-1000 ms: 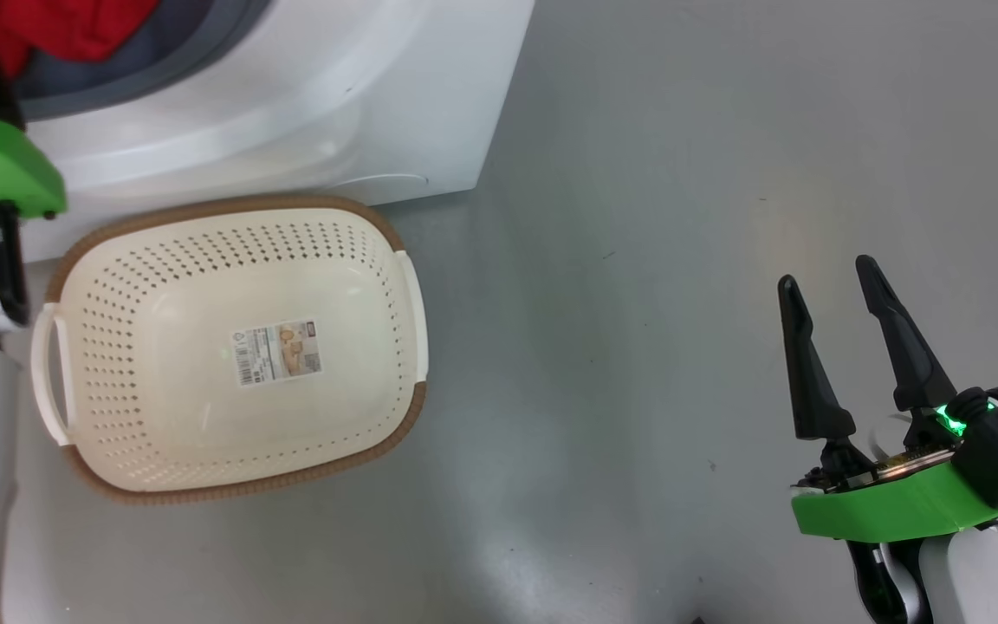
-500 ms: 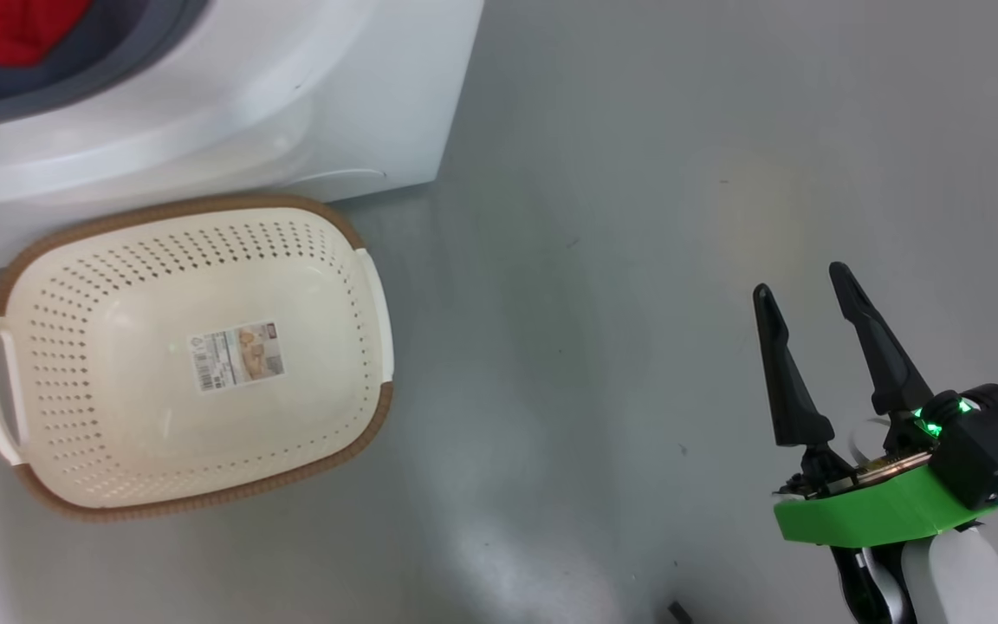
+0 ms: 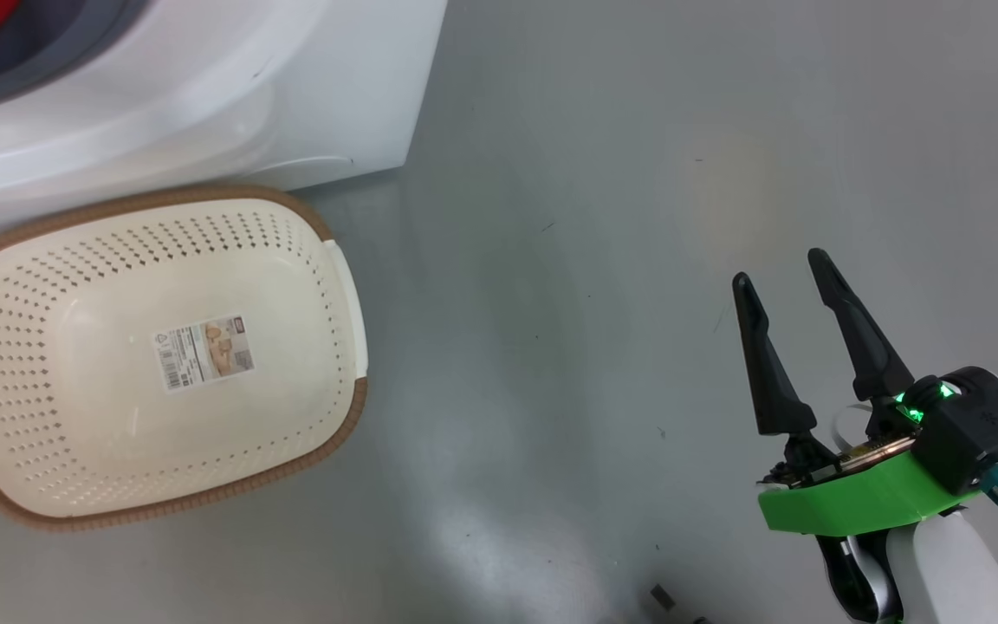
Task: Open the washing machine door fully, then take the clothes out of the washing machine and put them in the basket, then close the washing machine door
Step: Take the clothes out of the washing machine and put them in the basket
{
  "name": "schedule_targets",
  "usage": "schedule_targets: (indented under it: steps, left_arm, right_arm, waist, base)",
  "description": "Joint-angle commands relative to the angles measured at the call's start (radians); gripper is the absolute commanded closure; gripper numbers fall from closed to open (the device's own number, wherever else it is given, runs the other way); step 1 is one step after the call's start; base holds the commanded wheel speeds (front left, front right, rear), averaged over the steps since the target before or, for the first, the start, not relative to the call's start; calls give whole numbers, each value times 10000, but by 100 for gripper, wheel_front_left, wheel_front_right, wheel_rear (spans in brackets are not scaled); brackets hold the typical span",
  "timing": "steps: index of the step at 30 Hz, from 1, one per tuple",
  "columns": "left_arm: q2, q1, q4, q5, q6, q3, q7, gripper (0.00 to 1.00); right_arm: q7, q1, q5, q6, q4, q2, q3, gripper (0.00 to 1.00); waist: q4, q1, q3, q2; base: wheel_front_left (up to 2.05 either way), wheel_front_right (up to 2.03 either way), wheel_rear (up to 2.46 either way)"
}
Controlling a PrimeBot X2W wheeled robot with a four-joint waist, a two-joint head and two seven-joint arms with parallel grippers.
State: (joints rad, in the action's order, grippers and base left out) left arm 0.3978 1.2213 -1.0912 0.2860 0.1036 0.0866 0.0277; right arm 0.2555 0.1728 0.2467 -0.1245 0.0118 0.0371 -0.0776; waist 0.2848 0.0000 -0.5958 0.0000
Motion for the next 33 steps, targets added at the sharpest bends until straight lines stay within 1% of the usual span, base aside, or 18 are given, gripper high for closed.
schedule_targets:
  steps: [1,9,15,16,17,18,23,25,28,33]
  left_arm:
    - [639,216,18,72,-11,-69,142,0]
    - [788,354,-628,148,-90,56,853,0]
    - [845,463,-778,186,-124,148,995,0]
    - [846,470,-799,192,-132,165,1007,21]
    - [846,470,-799,192,-132,165,1007,21]
    - [846,476,-809,200,-135,179,996,100]
    - [815,471,-877,330,-294,191,990,100]
    - [787,466,-823,353,-305,207,838,100]
    - [744,445,-677,409,-302,198,471,100]
    - [690,345,-418,617,-498,97,-211,100]
  right_arm:
    - [63,30,68,-62,161,131,-227,0]
    - [63,-25,109,-62,112,131,-263,0]
    - [63,-56,189,-62,135,131,-294,0]
    - [63,-59,200,-62,142,131,-293,0]
    - [63,-59,200,-62,142,131,-293,0]
    - [63,-59,208,-62,153,131,-290,0]
    - [63,-57,206,-62,184,131,-213,0]
    - [63,-50,206,-62,182,131,-185,0]
    - [63,-21,219,-62,174,131,-172,0]
    - [63,56,244,-62,174,131,-143,0]
  waist:
    - [40,0,26,0]
    - [178,0,92,0]
    - [240,0,57,0]
    - [247,0,48,0]
    - [247,0,48,0]
    - [250,0,41,0]
    - [212,0,-16,0]
    - [169,0,-49,0]
    - [98,0,-107,0]
    - [-30,0,-205,0]
  base:
    - [0,0,0]
    - [0,0,0]
    - [0,0,0]
    - [0,0,0]
    - [0,0,0]
    - [0,0,0]
    - [0,0,0]
    - [0,0,0]
    - [0,0,0]
    - [0,0,0]
